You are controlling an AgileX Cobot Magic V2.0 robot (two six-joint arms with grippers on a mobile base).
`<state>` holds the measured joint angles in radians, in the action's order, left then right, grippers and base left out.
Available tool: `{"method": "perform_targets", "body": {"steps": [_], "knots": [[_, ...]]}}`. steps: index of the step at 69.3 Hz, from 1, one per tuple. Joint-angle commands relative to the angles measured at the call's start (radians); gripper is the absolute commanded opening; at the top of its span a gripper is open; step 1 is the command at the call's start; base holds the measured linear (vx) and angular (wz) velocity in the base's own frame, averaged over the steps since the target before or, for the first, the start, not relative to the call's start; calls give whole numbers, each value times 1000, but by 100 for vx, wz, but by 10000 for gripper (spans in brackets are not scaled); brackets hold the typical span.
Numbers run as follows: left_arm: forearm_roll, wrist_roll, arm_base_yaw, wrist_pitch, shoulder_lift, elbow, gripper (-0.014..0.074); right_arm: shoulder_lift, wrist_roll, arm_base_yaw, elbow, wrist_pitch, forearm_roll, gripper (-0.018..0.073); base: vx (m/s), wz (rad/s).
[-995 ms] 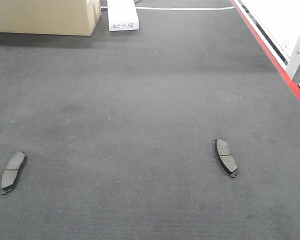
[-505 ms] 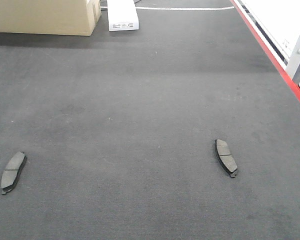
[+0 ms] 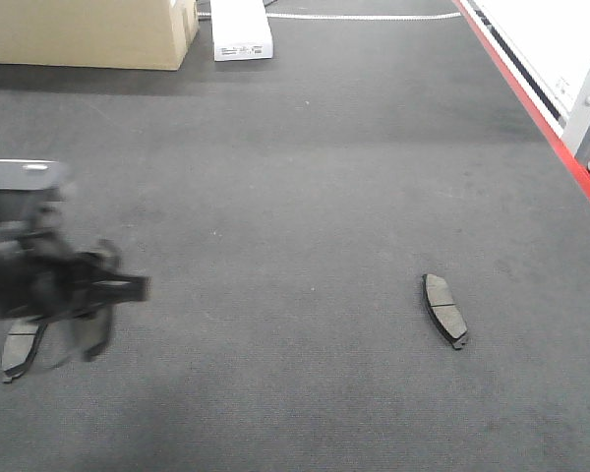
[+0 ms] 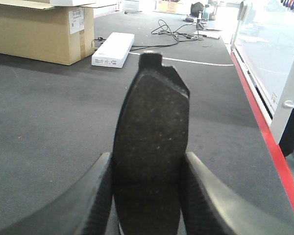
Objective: Move and align brake pads A on conveyor
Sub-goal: 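Lower the left gripper and set its pad beside the nearest pad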
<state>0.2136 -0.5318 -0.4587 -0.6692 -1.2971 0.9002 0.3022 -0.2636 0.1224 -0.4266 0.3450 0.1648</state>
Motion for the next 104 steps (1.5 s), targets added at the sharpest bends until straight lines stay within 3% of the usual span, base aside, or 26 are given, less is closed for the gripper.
{"method": "perform_targets", "body": {"steps": [1, 27, 55, 74, 90, 104], "knots": [[12, -12, -3, 61, -87, 78, 19, 12, -6, 1, -31, -96, 4, -2, 0, 0], [15, -10, -3, 106, -401, 189, 83, 12, -6, 1, -31, -96, 4, -2, 0, 0], [15, 33, -3, 30, -512, 277, 451, 12, -6, 1, -31, -96, 4, -2, 0, 0], [16, 51, -23, 24, -359, 294, 475, 12, -6, 1, -31, -96, 4, -2, 0, 0], [19, 105, -85, -11, -132, 286, 464, 12, -6, 1, -31, -96, 4, -2, 0, 0], [14, 95, -115, 43, 108, 177, 464, 12, -6, 1, -31, -96, 4, -2, 0, 0]]}}
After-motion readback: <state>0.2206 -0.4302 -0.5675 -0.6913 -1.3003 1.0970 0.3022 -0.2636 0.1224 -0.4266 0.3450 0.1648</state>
